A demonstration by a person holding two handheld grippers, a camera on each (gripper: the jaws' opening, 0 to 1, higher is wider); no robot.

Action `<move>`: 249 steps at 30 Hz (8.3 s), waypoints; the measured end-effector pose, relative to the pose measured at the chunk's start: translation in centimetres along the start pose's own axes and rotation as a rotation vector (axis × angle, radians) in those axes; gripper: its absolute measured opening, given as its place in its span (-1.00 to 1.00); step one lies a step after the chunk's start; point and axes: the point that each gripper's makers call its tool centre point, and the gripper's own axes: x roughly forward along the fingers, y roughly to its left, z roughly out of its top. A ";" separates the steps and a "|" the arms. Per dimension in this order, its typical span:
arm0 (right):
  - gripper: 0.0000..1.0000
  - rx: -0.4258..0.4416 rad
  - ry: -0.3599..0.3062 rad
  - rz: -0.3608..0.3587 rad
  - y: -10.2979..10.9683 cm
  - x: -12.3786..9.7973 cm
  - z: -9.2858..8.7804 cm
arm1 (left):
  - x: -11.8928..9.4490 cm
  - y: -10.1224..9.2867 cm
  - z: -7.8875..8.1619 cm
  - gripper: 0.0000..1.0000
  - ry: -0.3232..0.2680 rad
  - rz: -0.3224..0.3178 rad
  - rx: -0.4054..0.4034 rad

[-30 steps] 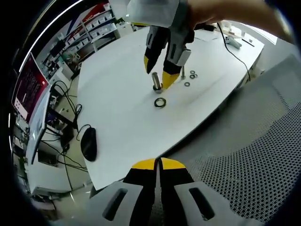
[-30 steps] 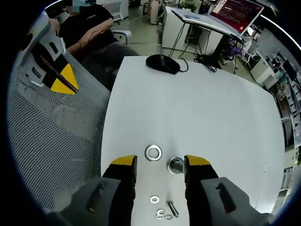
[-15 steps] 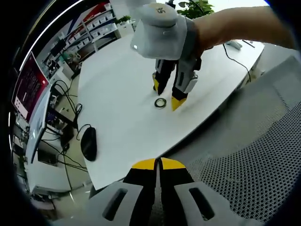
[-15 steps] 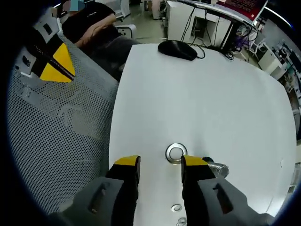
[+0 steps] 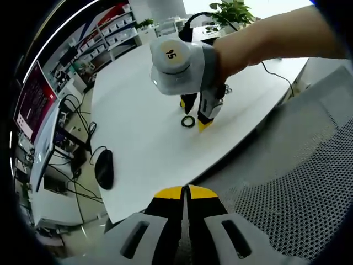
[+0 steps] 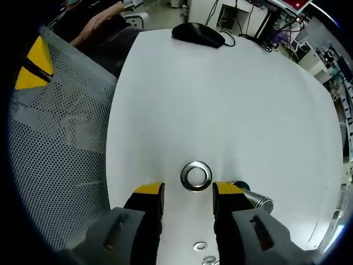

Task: Place the washer onto the threaded stud by aligning its center hole with the stud, sliding it down to the base, and recovering from edge contact or off-axis alignment until the washer reaches the visible bottom stop.

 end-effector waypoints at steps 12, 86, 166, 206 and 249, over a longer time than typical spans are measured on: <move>-0.28 0.049 0.062 0.045 0.5 0.0 0.0 | 0.0 -0.2 -0.3 -1.00 0.017 0.000 0.006; -0.47 0.110 -0.032 0.023 -0.5 0.5 0.5 | 0.0 -0.3 0.1 -1.00 -0.004 -0.008 0.018; -0.53 0.104 -0.096 -0.159 -6.1 -7.3 -0.5 | -0.3 -0.3 0.6 -1.00 -0.037 -0.010 0.006; -0.53 -0.049 0.139 -0.016 -5.8 -2.5 -0.9 | -0.1 -0.3 0.5 -1.00 -0.027 -0.020 0.003; -0.22 0.254 -0.380 -0.047 -1.5 -13.3 4.4 | -0.5 -0.3 0.6 -1.00 -0.039 0.001 0.001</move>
